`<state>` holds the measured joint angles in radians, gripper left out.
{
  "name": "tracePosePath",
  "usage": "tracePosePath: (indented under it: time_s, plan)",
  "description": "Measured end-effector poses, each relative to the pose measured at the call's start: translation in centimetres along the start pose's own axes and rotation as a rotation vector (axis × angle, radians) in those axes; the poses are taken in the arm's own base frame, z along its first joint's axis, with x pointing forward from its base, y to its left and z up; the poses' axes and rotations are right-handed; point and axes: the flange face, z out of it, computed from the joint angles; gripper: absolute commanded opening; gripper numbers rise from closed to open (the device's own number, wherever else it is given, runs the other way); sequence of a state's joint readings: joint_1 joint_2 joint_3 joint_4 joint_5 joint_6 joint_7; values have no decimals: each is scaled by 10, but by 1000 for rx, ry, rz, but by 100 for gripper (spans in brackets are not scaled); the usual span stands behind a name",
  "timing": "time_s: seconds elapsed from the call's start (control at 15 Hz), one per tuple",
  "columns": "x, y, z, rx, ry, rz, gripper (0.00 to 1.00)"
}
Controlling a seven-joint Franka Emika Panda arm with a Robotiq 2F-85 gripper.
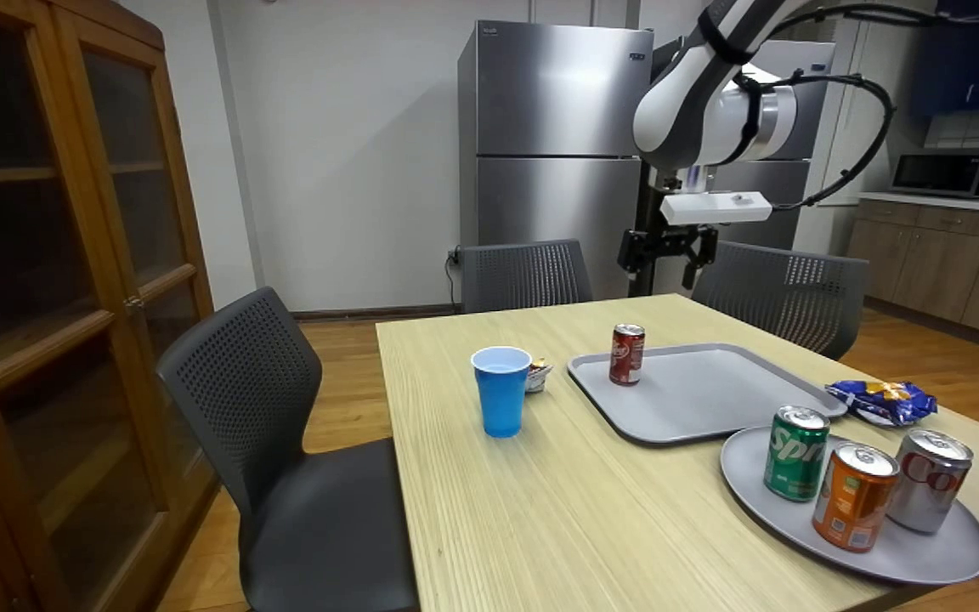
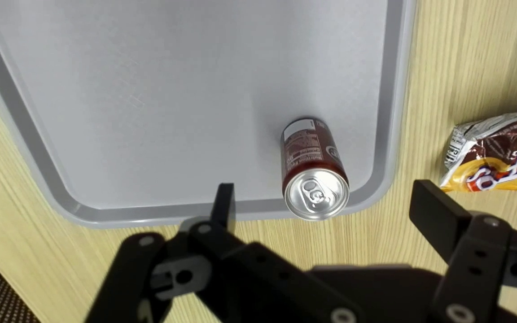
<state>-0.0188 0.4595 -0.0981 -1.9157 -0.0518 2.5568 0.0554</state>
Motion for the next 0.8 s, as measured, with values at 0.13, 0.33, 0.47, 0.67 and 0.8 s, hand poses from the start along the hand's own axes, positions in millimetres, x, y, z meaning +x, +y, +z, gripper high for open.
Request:
tracePosePath:
  time_s: [0.13, 0.33, 0.47, 0.67, 0.8]
  plan:
    - [-16, 3, -3, 2, 1, 5, 100]
    - [-39, 6, -3, 6, -3, 9, 100]
    - [-54, 8, -2, 5, -10, 8, 100]
    - [-74, 13, 2, -5, -21, 1, 100]
    - [-87, 18, 5, -11, -32, 0, 100]
